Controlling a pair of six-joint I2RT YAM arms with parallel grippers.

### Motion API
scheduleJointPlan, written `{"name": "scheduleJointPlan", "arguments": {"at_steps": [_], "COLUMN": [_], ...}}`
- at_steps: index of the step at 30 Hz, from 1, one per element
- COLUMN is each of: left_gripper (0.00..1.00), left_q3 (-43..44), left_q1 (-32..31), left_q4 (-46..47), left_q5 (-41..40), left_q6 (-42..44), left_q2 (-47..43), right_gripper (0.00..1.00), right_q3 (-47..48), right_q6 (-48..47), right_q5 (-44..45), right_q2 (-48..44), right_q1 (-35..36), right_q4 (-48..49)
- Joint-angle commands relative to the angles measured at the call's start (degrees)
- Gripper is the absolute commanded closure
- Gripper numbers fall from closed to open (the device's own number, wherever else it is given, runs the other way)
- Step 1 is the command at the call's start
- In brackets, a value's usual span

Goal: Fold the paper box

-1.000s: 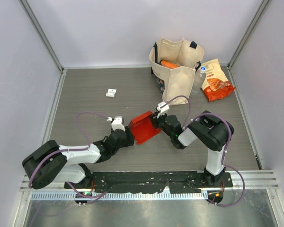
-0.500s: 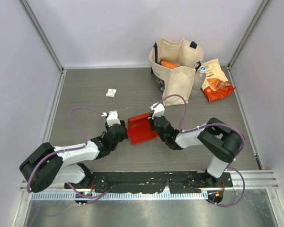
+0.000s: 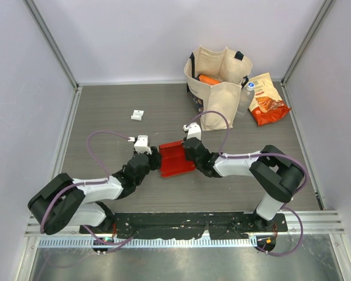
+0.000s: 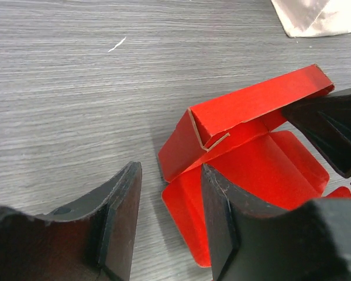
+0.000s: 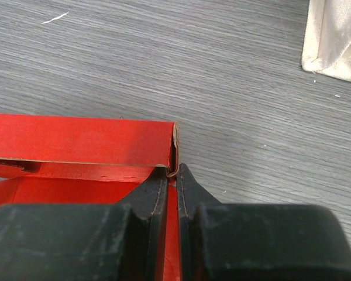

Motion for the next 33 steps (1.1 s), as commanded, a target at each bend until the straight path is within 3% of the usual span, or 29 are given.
{"name": "scheduleJointPlan", "arguments": {"at_steps": [1,10,13,14,15,17,20,24,25,28,29,33], "left_gripper": [0.53,0.67,0.74,0.78,0.9,1.0,1.0,1.0,1.0,1.0,1.0,1.0], "left_q3": [1.81,5.86,7.53,9.1,10.33,14.62,17.9,16.5,14.49,10.71,9.74,5.6], "left_q1": [0.0,-0.18,-1.58,-2.72,-3.42,-5.09,-6.86,-7.12,-7.04,-7.04,-7.04,-7.04], "left_q4": [9.56,10.71,10.01,9.22,7.82,1.33,-1.24,1.82,7.31,17.53,20.18,29.07], "left_q5": [0.21,-4.0,-10.84,-17.04,-20.49,-26.65,-34.14,-31.27,-29.16,-23.63,-22.56,-17.9], "left_q6": [4.2,6.93,7.02,6.93,6.58,4.48,1.49,-1.42,-0.64,2.36,3.75,4.99], "left_q2": [3.44,9.42,13.02,14.16,17.04,19.87,26.37,29.64,30.51,31.66,32.45,33.51], "right_gripper": [1.0,1.0,1.0,1.0,1.0,1.0,1.0,1.0,1.0,0.86,0.76,0.62], "right_q3": [2.98,3.6,2.12,1.59,1.15,-0.26,-1.06,-2.37,-2.81,-3.78,-4.22,-5.89], "right_q6": [2.11,3.16,4.91,5.27,5.53,5.89,6.58,8.43,8.96,8.26,8.17,7.56], "right_q5": [-1.35,-1.97,-1.01,-0.57,1.09,2.59,4.96,4.62,3.75,2.51,1.12,-6.62], "right_q2": [-1.7,-2.14,-1.96,-2.14,-2.14,-2.4,-2.49,-3.8,-4.24,-7.05,-8.19,-14.69], "right_q1": [-0.03,-0.03,0.14,0.41,1.02,2.16,4.44,5.33,5.33,5.24,4.98,2.79], "right_q4": [-4.8,-5.42,-3.41,-1.83,-0.95,1.85,4.5,6.0,5.83,3.38,2.58,-3.56]}}
